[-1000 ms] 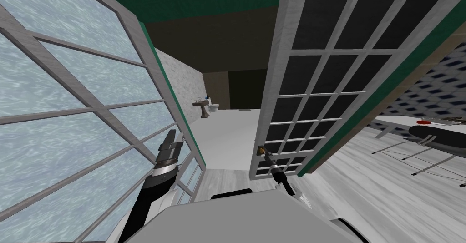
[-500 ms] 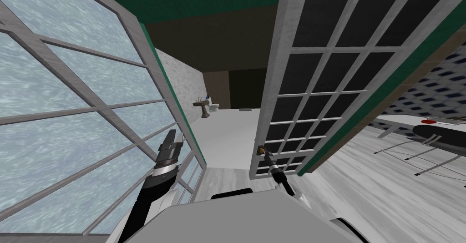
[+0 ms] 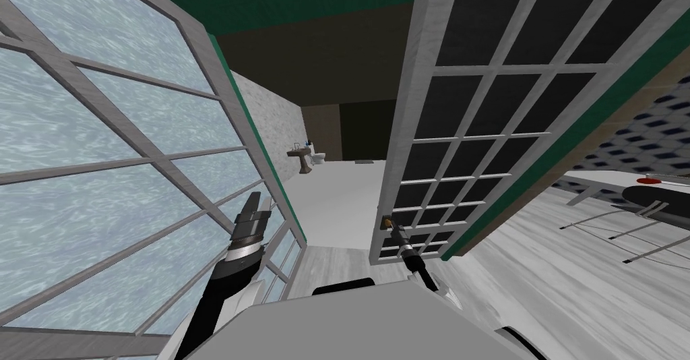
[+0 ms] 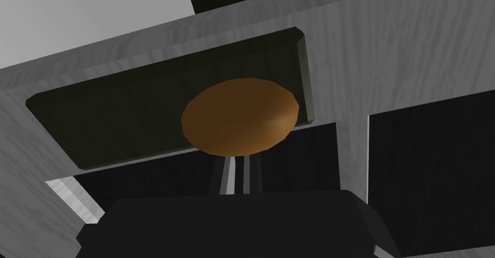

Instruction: Pull the door open

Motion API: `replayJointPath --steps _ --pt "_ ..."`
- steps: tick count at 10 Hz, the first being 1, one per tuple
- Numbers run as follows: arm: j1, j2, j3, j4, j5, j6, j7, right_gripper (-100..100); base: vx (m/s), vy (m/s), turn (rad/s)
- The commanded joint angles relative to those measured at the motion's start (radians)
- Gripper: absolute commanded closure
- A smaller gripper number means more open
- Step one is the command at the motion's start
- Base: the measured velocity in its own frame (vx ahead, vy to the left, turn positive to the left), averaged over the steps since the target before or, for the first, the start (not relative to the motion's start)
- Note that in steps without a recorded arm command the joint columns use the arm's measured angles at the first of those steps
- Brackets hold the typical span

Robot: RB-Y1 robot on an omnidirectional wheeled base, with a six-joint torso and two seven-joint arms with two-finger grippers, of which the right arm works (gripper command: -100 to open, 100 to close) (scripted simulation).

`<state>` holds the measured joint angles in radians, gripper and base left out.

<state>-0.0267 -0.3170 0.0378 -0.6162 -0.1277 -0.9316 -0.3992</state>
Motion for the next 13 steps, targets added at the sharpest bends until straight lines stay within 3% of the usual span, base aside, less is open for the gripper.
replayJointPath --steps 1,2,13 --pt "-0.042 0.022 0.022 0.050 0.003 -0.037 -0.027 100 -0.022 -0.002 0.015" --pt "-0.018 0.003 0.007 0.024 -0.017 -0.002 -0.054 -100 -0.033 -0.029 0.010" --pt "-0.041 0.033 0.033 0.025 -0.127 0.016 -0.317 -100 -0.068 -0.013 0.058"
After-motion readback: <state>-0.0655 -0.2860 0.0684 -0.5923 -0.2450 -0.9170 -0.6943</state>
